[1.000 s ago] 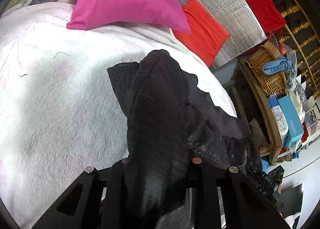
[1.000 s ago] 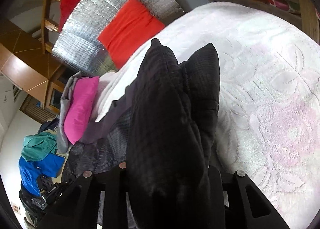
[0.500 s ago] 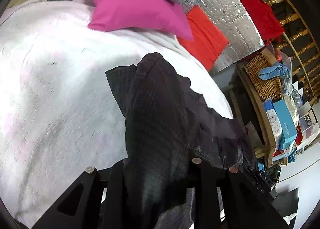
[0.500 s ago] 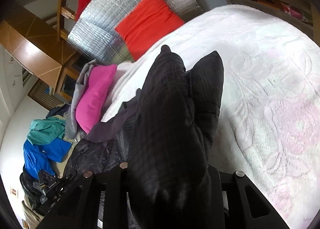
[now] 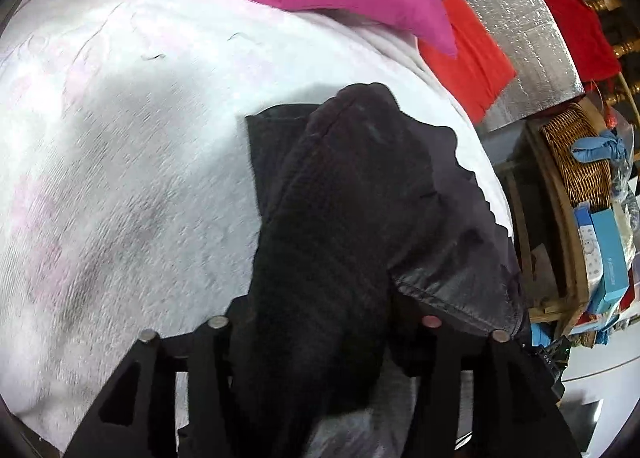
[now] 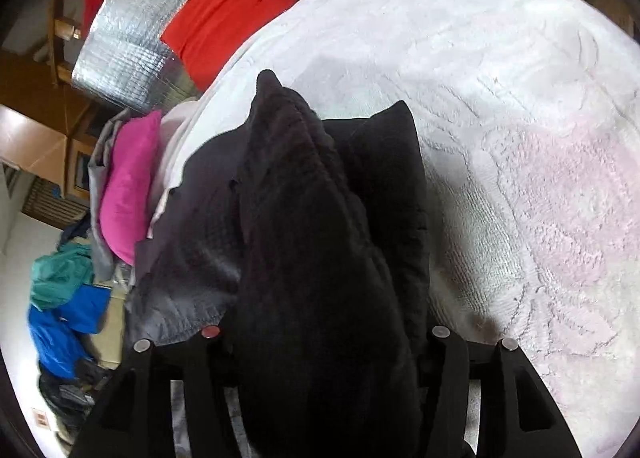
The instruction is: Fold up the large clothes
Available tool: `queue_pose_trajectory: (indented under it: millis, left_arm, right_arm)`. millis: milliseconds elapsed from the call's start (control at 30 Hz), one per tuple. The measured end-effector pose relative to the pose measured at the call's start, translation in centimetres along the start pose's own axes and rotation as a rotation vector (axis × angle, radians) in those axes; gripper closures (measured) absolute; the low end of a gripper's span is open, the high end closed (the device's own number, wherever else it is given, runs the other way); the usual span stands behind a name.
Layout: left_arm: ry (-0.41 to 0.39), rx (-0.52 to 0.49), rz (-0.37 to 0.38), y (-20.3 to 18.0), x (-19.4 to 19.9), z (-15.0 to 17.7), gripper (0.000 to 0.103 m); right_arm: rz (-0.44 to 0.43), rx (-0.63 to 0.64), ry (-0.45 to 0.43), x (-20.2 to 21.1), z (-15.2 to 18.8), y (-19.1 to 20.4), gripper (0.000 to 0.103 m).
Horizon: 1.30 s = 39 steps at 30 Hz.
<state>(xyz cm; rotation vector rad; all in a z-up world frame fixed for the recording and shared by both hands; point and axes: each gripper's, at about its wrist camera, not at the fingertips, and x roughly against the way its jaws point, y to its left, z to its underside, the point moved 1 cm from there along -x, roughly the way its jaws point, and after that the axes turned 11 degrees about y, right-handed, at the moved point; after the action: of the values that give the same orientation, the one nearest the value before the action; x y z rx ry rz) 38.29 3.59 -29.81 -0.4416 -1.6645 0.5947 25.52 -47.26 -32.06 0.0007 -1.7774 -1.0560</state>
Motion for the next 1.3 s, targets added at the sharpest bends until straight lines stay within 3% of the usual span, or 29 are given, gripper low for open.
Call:
queue_pose_trajectory:
  millis: [133,200,300,400,467,600,767,900,967,1033,1167,1233,1300]
  left_arm:
    - [-0.017,-0.023,-0.023,0.4,1.9,0.7,0.047]
    - [-0.075,-0.064,-0.076,0.0,3.8,1.4,0.047]
    - [-0.197,-0.141,-0.161,-0.8,6.7,2.4,0.046]
    - [-0.345,-0.223,-0.230,-2.4,9.0,3.5,0.044]
    - [-0.385,-0.281,-0.249,-3.7,9.1,3.8,0.041]
    - [-0.298,-0.359,-0.283,-5.4,6.3,3.8,0.040]
    - [-0.130,-0.325,-0.424,-4.6,1.2,2.7,0.039]
    - [-0.130,-0.289,-0.397,-4.3,1.6,2.0,0.037]
    - [-0.188,-0.284,-0.365,-4.8,2.8,1.7,0.037]
    - [-0.223,-0.297,-0.324,-5.6,3.6,1.3,0.037]
    - [-0.234,-0.296,-0.363,-7.4,2.1,-1.2,0.037]
    - [-0.193,-0.278,-0.384,-7.4,0.7,-2.2,0.037]
    - [-0.147,-0.251,-0.444,-7.3,-1.1,-2.7,0.037]
  right_arm:
    - [0.066,-0.015,-0.060,2.8,0.5,-0.3,0.037]
    - [0.124,0.021,-0.140,5.0,0.9,-0.1,0.031]
    - [0.210,0.071,-0.295,8.3,2.0,0.6,0.031]
    - [0.187,0.183,-0.428,11.0,3.5,2.4,0.032]
    - [0.144,0.240,-0.469,11.9,4.6,3.4,0.033]
    - [0.128,0.332,-0.306,8.5,4.6,5.7,0.061]
    - [0.306,0.262,-0.056,2.0,3.0,4.3,0.065]
    - [0.260,0.242,-0.112,3.6,2.7,5.3,0.066]
    - [0.188,0.249,-0.166,4.6,2.5,6.2,0.066]
    - [0.184,0.265,-0.201,4.8,2.1,7.2,0.064]
    - [0.162,0.212,-0.165,1.9,-0.4,8.6,0.063]
    - [0.165,0.186,-0.128,-0.2,-1.6,9.4,0.056]
    - [0.220,0.169,-0.107,-2.3,-3.0,9.5,0.037]
